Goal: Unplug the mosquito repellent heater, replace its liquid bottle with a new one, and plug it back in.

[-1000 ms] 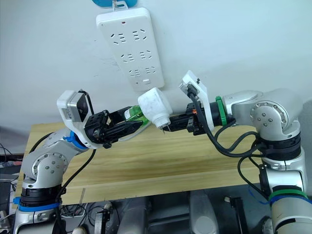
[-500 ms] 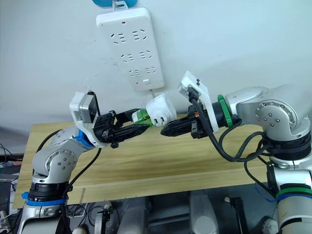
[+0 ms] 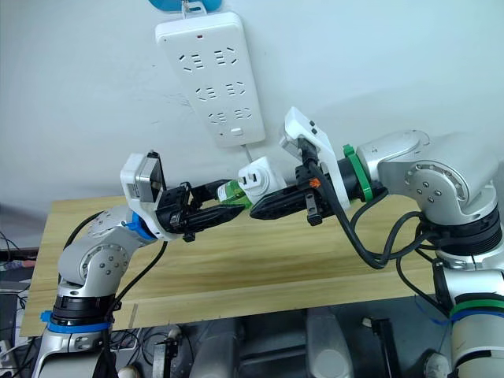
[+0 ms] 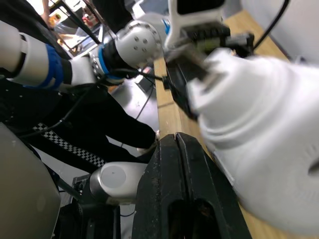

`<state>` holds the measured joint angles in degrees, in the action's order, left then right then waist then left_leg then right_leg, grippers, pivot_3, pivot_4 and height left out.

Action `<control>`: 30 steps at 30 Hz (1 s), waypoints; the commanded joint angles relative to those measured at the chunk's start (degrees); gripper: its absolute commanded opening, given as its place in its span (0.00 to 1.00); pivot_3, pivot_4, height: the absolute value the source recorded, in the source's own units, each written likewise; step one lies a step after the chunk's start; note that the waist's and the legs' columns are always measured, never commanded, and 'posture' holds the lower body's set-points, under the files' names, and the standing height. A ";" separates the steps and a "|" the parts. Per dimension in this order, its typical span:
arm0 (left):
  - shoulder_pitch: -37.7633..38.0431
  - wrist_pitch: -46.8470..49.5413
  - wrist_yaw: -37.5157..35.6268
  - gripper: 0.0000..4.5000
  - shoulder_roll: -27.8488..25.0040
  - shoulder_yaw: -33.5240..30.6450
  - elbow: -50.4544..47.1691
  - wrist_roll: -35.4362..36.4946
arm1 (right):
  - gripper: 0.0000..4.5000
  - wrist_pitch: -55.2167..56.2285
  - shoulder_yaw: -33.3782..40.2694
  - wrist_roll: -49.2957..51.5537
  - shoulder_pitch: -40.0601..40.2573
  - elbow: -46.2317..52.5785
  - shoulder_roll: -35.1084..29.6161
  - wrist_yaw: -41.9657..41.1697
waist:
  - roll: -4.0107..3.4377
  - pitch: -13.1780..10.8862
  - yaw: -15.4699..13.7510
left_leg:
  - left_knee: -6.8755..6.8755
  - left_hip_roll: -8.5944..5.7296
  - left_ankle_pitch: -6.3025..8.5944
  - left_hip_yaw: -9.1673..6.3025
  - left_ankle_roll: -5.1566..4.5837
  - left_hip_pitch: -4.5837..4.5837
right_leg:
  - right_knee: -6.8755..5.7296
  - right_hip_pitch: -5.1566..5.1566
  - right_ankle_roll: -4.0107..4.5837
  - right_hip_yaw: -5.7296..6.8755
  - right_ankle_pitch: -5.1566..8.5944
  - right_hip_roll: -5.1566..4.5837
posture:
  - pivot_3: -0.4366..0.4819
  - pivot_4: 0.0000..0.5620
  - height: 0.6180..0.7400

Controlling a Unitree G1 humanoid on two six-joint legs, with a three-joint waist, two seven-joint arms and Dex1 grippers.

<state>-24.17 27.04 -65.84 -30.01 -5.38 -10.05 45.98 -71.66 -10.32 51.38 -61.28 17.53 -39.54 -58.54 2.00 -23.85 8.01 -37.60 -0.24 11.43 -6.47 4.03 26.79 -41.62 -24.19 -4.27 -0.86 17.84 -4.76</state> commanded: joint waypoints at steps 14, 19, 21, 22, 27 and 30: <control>0.77 -0.92 -2.87 0.50 0.98 2.09 -2.39 0.29 | 0.00 6.85 -1.34 -5.37 -3.82 -4.74 1.72 -2.97 | 0.00 0.00 0.00 | 0.00 0.00 -0.05 -0.01 0.09 0.00 | 0.01 0.00 0.00 0.01 0.00 0.00 | 0.23 0.59 0.92; 0.47 -0.66 -2.53 0.50 1.30 1.98 -2.80 0.86 | 0.00 8.09 -2.06 -6.96 -4.20 -5.91 2.46 -3.27 | 0.00 0.00 0.00 | 0.00 0.00 -0.06 -0.01 0.10 0.00 | 0.01 0.00 0.00 0.01 0.00 0.00 | 0.23 0.60 0.92; 0.46 -0.59 -2.56 0.50 1.38 1.92 -3.00 0.98 | 0.00 8.42 -2.27 -7.45 -4.16 -6.27 2.78 -3.12 | 0.00 0.00 0.01 | 0.00 0.00 -0.06 -0.01 0.10 0.00 | 0.01 0.00 0.00 0.01 0.00 0.00 | 0.24 0.60 0.92; 0.48 -0.41 -2.49 0.50 1.42 1.84 -3.20 1.17 | 0.00 8.55 -2.35 -7.78 -4.17 -6.57 3.07 -2.86 | 0.00 0.00 0.02 | 0.00 0.00 -0.06 -0.01 0.10 0.00 | 0.01 0.00 0.00 0.01 0.00 0.00 | 0.24 0.60 0.92; 0.40 0.57 -2.17 0.50 1.69 1.34 -4.09 2.10 | 0.00 9.29 -2.44 -9.68 -4.39 -8.24 4.66 -1.88 | 0.00 0.00 0.01 | 0.00 0.00 -0.06 -0.01 0.10 0.00 | 0.00 0.00 0.00 0.01 0.00 0.00 | 0.24 0.60 0.92; 0.39 1.24 -1.86 0.50 1.85 0.97 -4.67 2.62 | 0.00 9.76 -2.43 -10.89 -4.28 -9.02 5.40 -1.42 | 0.00 0.00 0.02 | 0.00 0.01 -0.07 -0.01 0.12 0.00 | 0.01 0.00 0.00 0.01 0.00 0.00 | 0.24 0.61 0.92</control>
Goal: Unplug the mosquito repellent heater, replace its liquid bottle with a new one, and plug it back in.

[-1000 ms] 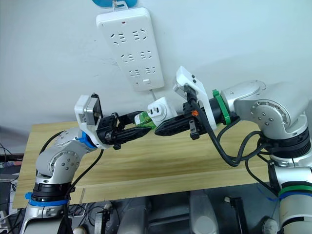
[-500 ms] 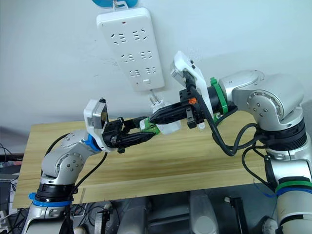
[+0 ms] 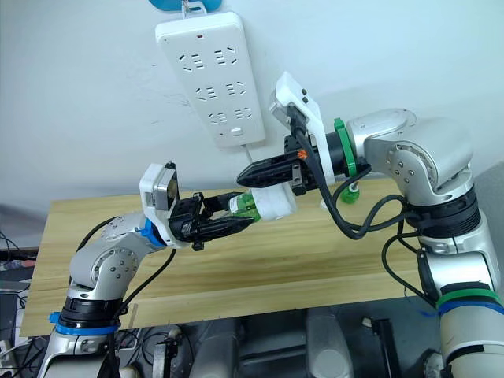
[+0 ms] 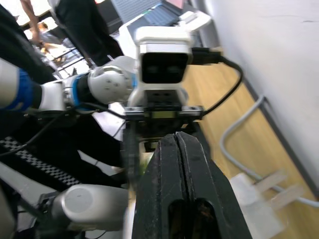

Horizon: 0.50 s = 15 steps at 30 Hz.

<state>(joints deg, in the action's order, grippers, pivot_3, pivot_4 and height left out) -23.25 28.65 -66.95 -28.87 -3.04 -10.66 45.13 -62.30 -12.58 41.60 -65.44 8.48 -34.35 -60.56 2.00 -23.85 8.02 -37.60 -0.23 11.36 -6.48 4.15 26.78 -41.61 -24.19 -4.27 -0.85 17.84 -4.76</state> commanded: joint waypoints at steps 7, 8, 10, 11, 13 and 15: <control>0.02 0.87 0.04 0.50 0.88 -2.42 -4.98 4.85 | 0.00 -0.13 1.19 -1.28 -0.53 -1.09 1.63 1.51 | 0.00 0.00 0.01 | 0.00 0.00 -0.01 0.00 0.01 0.00 | 0.00 0.00 0.00 0.00 0.00 0.00 | 0.25 0.61 0.92; 0.20 1.08 0.33 0.50 0.88 -2.77 -5.00 5.22 | 0.00 -0.76 2.19 -0.56 -1.20 -1.70 1.98 1.62 | 0.00 0.00 0.03 | 0.00 0.00 -0.01 0.00 0.01 0.00 | 0.00 0.00 0.00 0.00 0.00 0.00 | 0.25 0.60 0.92; 0.38 1.99 1.25 0.50 0.84 -3.85 -4.69 6.43 | 0.00 -2.04 4.01 0.99 -2.70 -2.75 2.17 1.31 | 0.00 0.00 0.03 | 0.00 0.00 -0.01 0.00 0.02 0.00 | -0.01 0.00 0.00 0.00 0.00 0.00 | 0.24 0.60 0.92; 0.46 2.32 1.43 0.50 0.63 -4.23 -4.52 6.83 | 0.00 -2.54 4.67 1.57 -3.26 -3.12 2.17 1.14 | 0.00 0.00 0.01 | 0.00 0.00 -0.02 0.00 0.02 0.00 | -0.01 0.00 0.00 0.00 0.00 0.00 | 0.24 0.60 0.92; 0.68 2.62 1.37 0.50 -0.03 -4.82 -4.16 7.28 | 0.00 -3.02 5.34 2.14 -3.89 -3.48 1.95 0.78 | 0.00 0.00 0.00 | 0.00 0.00 -0.02 0.00 0.03 0.00 | -0.01 0.00 0.00 0.00 0.00 0.00 | 0.24 0.59 0.92; 0.79 2.76 1.25 0.50 -0.49 -5.30 -3.92 7.55 | 0.00 -2.94 5.46 1.88 -4.09 -3.83 1.65 0.42 | 0.00 0.00 -0.01 | 0.00 0.00 -0.02 0.00 0.03 0.00 | 0.00 0.00 0.00 0.00 0.00 0.00 | 0.24 0.59 0.92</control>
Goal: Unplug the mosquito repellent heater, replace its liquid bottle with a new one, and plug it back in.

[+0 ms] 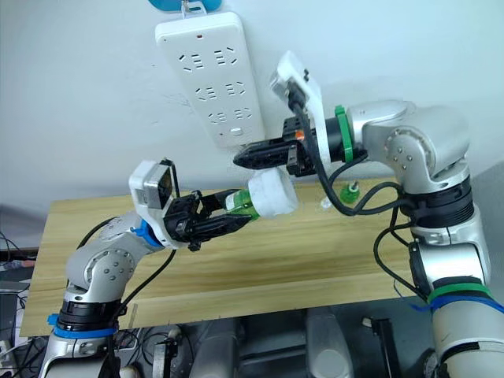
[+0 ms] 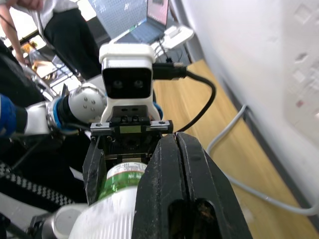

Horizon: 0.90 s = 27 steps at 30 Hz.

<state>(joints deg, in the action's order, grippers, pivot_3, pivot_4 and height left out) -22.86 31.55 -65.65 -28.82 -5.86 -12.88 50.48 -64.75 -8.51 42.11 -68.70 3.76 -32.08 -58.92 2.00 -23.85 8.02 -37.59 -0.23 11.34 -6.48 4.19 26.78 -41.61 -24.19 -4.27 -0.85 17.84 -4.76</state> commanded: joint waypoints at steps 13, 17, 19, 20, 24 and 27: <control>1.24 1.98 1.09 0.50 -1.45 -3.16 -3.86 4.55 | 0.00 2.42 -0.31 -2.23 0.97 -0.34 -0.42 -1.27 | 0.00 0.00 -0.04 | 0.00 -0.01 0.00 0.00 0.01 0.00 | -0.01 0.00 0.00 -0.01 0.00 0.00 | 0.26 0.60 0.92; 0.78 2.23 1.46 0.50 -1.32 -3.39 -4.14 5.06 | 0.00 1.03 -0.42 -1.44 2.03 1.35 -0.32 -1.25 | 0.00 0.00 -0.05 | 0.00 -0.01 0.00 0.00 0.00 0.00 | -0.01 0.00 0.00 -0.01 0.00 0.00 | 0.26 0.60 0.92; 0.70 2.36 1.65 0.50 -1.10 -3.49 -4.42 5.20 | 0.00 0.36 -0.93 -1.25 2.76 2.41 -0.67 -1.44 | 0.00 0.00 -0.05 | 0.00 -0.01 0.00 0.01 0.01 0.00 | -0.01 0.00 0.00 0.00 0.00 0.00 | 0.26 0.60 0.92; 0.72 2.36 1.73 0.50 -1.01 -3.52 -4.53 5.21 | 0.00 -0.02 -1.16 -1.16 3.13 2.95 -0.95 -1.62 | 0.00 0.00 -0.06 | 0.00 -0.01 0.00 0.01 0.01 0.00 | -0.01 0.00 0.00 0.00 0.00 0.00 | 0.26 0.60 0.92; 0.85 2.38 1.84 0.50 -0.73 -3.62 -4.87 5.20 | 0.00 -0.98 -1.32 -0.96 3.70 4.02 -1.44 -1.86 | 0.00 0.00 -0.04 | 0.00 -0.01 0.00 0.00 0.01 0.00 | -0.01 0.00 0.00 -0.01 0.00 0.00 | 0.26 0.60 0.92; 1.08 2.36 1.78 0.50 -0.53 -3.49 -5.03 5.01 | 0.00 -1.40 -0.23 -0.51 3.16 3.50 -0.42 -1.14 | 0.00 0.00 -0.05 | 0.00 -0.01 0.00 0.01 0.00 0.00 | -0.01 0.00 0.00 -0.01 0.00 0.00 | 0.26 0.60 0.92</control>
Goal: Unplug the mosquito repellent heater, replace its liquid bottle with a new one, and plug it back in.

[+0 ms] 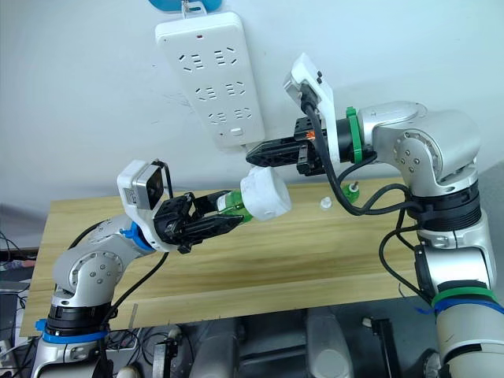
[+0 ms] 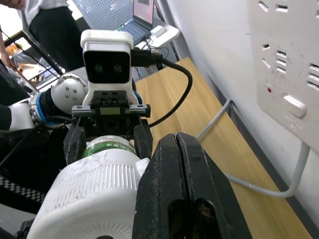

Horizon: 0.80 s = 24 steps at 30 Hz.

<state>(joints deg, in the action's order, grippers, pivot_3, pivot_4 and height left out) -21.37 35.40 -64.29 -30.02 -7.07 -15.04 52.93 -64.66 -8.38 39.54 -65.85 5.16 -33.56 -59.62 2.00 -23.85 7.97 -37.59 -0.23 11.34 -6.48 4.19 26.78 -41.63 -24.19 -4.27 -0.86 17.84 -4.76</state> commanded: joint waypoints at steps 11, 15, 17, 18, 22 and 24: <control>-0.97 -1.57 0.74 0.50 0.95 -2.75 -2.77 2.75 | 0.00 -2.40 -0.84 1.18 1.04 2.29 0.39 -0.10 | 0.00 0.00 -0.04 | 0.00 -0.01 0.00 0.00 0.00 0.00 | 0.01 0.00 0.00 0.00 0.00 -0.01 | 0.26 0.59 0.92; -1.20 -1.50 1.18 0.50 1.29 -3.00 -2.78 3.08 | 0.00 -2.93 -1.29 1.27 1.70 2.88 -0.30 -0.15 | 0.00 0.00 -0.03 | 0.00 -0.01 0.00 0.00 0.00 0.00 | 0.01 0.00 0.00 0.00 0.00 -0.01 | 0.26 0.60 0.92; -1.25 -1.48 1.32 0.50 1.43 -3.08 -2.80 3.20 | 0.00 -3.22 -1.37 1.30 1.76 2.97 -0.50 -0.12 | 0.00 0.00 -0.03 | 0.00 -0.01 0.00 0.01 0.00 0.00 | 0.01 0.00 0.00 0.00 0.00 -0.01 | 0.26 0.60 0.92; -1.33 -1.42 1.50 0.50 1.58 -3.17 -2.77 3.33 | 0.00 -3.40 -1.38 1.33 1.76 2.95 -0.53 -0.10 | 0.00 0.00 -0.03 | 0.00 -0.01 0.01 0.00 -0.01 0.00 | 0.01 0.00 0.00 0.00 0.00 -0.01 | 0.26 0.60 0.92; -1.50 -1.31 1.83 0.50 1.81 -3.31 -2.75 3.56 | 0.00 -3.94 -1.56 1.23 1.83 2.79 -0.76 -0.07 | 0.00 0.00 -0.02 | 0.00 -0.01 0.01 0.01 -0.02 0.00 | 0.00 0.00 0.00 0.00 0.00 -0.01 | 0.26 0.61 0.92; -1.50 -1.34 2.01 0.50 1.80 -3.36 -2.77 3.66 | 0.00 -4.34 -1.76 1.35 1.90 2.92 -1.08 -0.28 | 0.00 0.00 -0.03 | 0.00 -0.01 0.01 0.01 -0.02 0.00 | 0.00 0.00 0.00 0.00 0.00 -0.01 | 0.26 0.61 0.92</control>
<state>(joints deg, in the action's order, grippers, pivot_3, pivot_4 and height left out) -21.37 35.79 -63.41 -28.90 -7.07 -15.20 53.72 -67.17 -8.08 39.52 -64.80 5.35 -34.29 -58.64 2.00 -23.85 7.94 -37.59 -0.24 11.35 -6.47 4.17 26.79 -41.62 -24.19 -4.27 -0.86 17.84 -4.77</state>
